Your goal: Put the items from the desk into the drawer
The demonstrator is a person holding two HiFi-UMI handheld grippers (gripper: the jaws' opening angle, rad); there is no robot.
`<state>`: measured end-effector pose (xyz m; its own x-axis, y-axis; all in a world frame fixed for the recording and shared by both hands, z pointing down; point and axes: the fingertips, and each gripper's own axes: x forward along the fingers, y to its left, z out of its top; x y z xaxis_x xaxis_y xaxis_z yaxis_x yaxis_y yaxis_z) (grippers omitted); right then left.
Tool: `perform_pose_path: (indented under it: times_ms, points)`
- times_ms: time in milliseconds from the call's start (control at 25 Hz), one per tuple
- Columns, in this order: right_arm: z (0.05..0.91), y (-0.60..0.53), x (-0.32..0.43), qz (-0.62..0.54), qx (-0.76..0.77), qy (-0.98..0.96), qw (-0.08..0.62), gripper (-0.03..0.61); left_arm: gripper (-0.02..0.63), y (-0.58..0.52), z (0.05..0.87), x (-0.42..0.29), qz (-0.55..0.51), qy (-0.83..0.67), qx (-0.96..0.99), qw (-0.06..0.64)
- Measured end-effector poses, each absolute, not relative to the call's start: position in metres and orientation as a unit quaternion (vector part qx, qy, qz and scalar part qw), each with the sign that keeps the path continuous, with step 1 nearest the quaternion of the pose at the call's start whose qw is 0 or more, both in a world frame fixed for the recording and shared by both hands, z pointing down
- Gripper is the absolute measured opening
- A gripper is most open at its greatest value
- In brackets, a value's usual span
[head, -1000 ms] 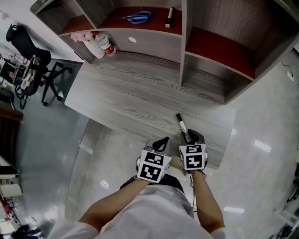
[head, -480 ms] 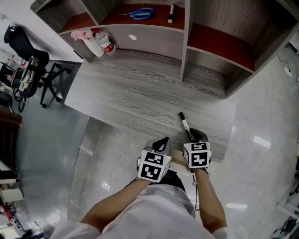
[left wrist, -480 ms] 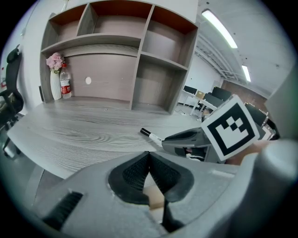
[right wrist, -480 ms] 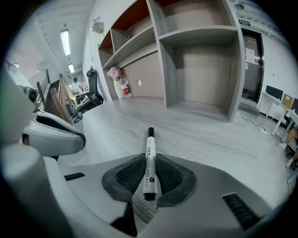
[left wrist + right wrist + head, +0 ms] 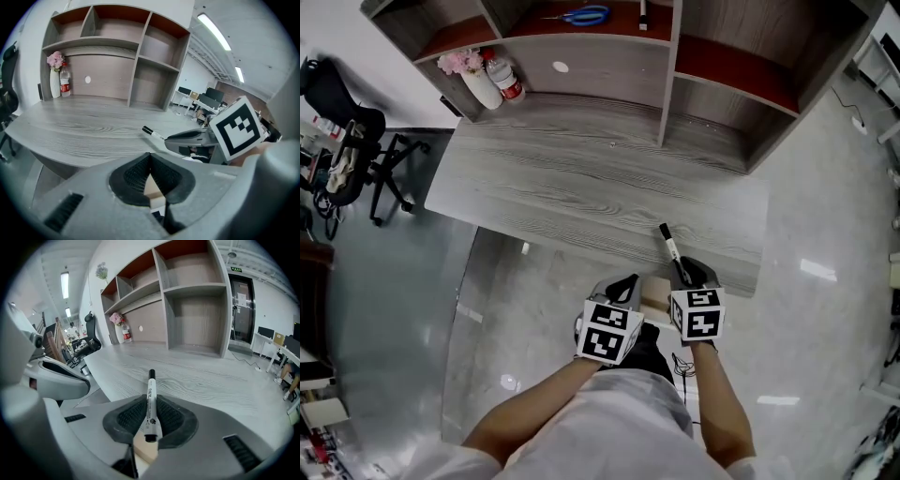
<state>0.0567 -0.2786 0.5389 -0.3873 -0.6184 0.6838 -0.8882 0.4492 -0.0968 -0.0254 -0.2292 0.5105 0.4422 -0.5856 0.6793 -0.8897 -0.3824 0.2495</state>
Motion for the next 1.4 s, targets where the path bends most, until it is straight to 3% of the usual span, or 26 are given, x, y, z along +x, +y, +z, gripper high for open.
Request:
perform_pose_path:
  times_ms: [840,1400]
  points:
    - [0.535,-0.148,0.046,0.219,0.515,-0.79,0.253,0.054,0.003,-0.146,0.54,-0.024,0.243,-0.426,0.817,0.303]
    - [0.615,-0.146,0.043,0.267,0.506,-0.775,0.269,0.054,0.003,-0.146,0.566,-0.032,0.262,-0.432,0.806,0.307]
